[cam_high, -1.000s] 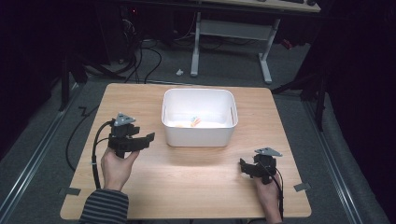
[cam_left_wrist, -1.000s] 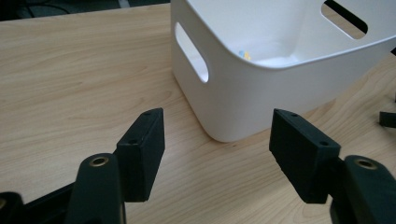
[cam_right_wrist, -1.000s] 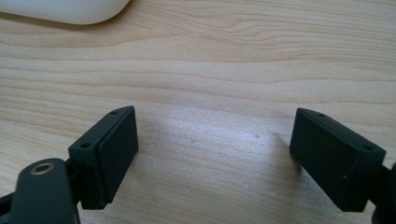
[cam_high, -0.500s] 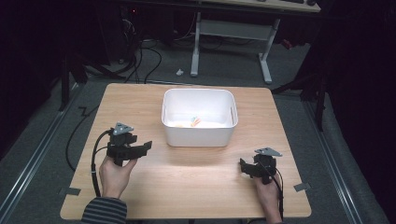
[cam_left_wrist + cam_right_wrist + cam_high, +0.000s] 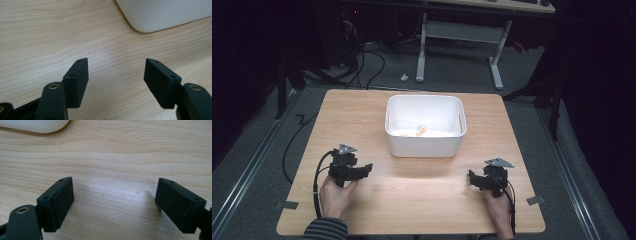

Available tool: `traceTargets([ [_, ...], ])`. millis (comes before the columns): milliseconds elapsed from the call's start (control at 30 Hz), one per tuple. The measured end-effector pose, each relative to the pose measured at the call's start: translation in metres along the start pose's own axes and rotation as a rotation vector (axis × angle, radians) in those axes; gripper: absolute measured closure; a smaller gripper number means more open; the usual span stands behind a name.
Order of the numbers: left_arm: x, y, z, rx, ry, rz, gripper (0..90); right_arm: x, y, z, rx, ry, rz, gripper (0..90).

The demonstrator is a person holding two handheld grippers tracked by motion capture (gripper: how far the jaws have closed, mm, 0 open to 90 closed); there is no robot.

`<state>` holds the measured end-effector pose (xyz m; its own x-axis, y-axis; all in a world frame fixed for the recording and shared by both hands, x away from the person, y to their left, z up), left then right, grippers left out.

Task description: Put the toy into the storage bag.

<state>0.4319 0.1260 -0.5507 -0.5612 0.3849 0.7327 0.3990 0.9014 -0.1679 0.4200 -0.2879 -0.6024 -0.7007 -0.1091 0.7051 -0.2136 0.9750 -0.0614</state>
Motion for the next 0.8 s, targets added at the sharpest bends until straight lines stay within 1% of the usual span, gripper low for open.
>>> traceTargets([
  [67,-0.002,0.001,0.002,-0.001,0.005,-0.004,36.8,0.0,0.0,0.0,0.0,0.0,0.0,15.5],
  [133,-0.01,0.006,0.008,-0.01,0.03,-0.027,36.8,0.0,0.0,0.0,0.0,0.0,0.0,15.5],
  [167,-0.012,0.007,0.01,-0.01,0.036,-0.031,36.8,0.0,0.0,0.0,0.0,0.0,0.0,15.5],
  [333,-0.024,0.012,0.019,0.004,0.055,-0.047,36.8,0.0,0.0,0.0,0.0,0.0,0.0,15.5],
  [400,-0.026,0.013,0.02,0.003,0.059,-0.056,36.8,0.0,0.0,0.0,0.0,0.0,0.0,15.5],
  [600,-0.033,0.017,0.023,0.008,0.057,-0.073,36.5,0.0,0.0,0.0,0.0,0.0,0.0,15.5],
  [700,-0.037,0.018,0.025,0.017,0.047,-0.081,35.8,0.0,0.0,0.0,0.0,0.0,0.0,15.5],
  [733,-0.038,0.019,0.024,0.013,0.031,-0.09,35.1,0.0,0.0,0.0,-0.001,0.001,0.001,15.5],
  [800,-0.039,0.019,0.023,0.016,0.019,-0.094,34.7,0.0,0.0,0.0,0.0,0.0,0.0,15.5],
])
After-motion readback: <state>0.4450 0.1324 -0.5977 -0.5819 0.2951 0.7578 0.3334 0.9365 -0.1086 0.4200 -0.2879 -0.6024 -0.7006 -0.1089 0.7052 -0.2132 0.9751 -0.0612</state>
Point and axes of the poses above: each handheld gripper's, and its own axes: x roughly backward along the jaws, z roughly out of its underside, y roughly to its left, the point moved 10 cm from there along -x, roughly forward along the jaws, and after that the axes turned 3 degrees about x, right-handed, at the moved point
